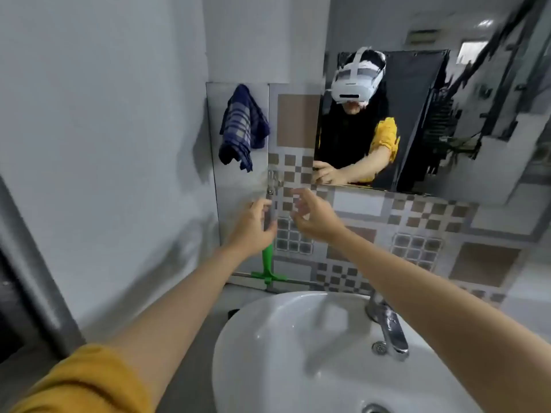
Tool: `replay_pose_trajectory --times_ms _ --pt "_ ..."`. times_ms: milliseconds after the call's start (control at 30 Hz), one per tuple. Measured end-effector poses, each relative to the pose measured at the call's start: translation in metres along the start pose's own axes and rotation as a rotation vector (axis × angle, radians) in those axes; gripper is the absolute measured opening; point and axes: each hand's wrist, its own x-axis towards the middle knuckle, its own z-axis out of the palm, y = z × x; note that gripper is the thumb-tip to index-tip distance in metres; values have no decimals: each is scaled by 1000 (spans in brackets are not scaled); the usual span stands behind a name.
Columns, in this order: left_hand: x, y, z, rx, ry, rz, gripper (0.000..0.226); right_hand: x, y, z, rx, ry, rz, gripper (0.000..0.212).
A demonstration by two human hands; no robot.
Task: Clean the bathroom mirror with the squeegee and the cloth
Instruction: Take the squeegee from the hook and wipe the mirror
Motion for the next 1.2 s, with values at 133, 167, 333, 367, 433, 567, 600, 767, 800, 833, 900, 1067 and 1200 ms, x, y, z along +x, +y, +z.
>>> replay_pose_trajectory --times_ms 133,167,333,367,433,567,600,767,800,833,900,1067,1200 --pt "-5 -36 13 -9 -21 -73 40 0 7 29 17 -29 95 45" --pt "-6 -47 18 -27 -28 -95 40 0 10 38 40 -29 100 45" --pt "-8 -91 39 -79 -35 -125 38 8 24 70 109 15 100 46" --pt "-7 -98 43 -94 -40 -133 38 10 25 74 122 23 100 46" --pt "-7 -110 52 -126 -56 -157 36 14 29 82 145 36 106 47" --pt "-8 -124 64 -219 -86 -170 38 21 37 95 184 21 104 46" --pt "-9 -125 67 -234 -86 -168 39 23 39 98 200 27 99 46" --pt "-7 -132 75 -327 -54 -201 42 29 39 108 243 120 84 42" --pt "-7 -132 75 -338 -42 -203 42 30 39 109 246 134 87 41" --pt "-6 -132 75 -345 -35 -203 42 31 38 109 245 141 89 40" --pt "-7 -131 73 -357 -31 -199 41 31 37 108 248 139 93 40" --pt "-15 -122 67 -375 -25 -165 41 26 28 103 256 127 69 40" --pt "-14 -109 54 -368 33 -102 42 26 12 90 286 176 11 40"
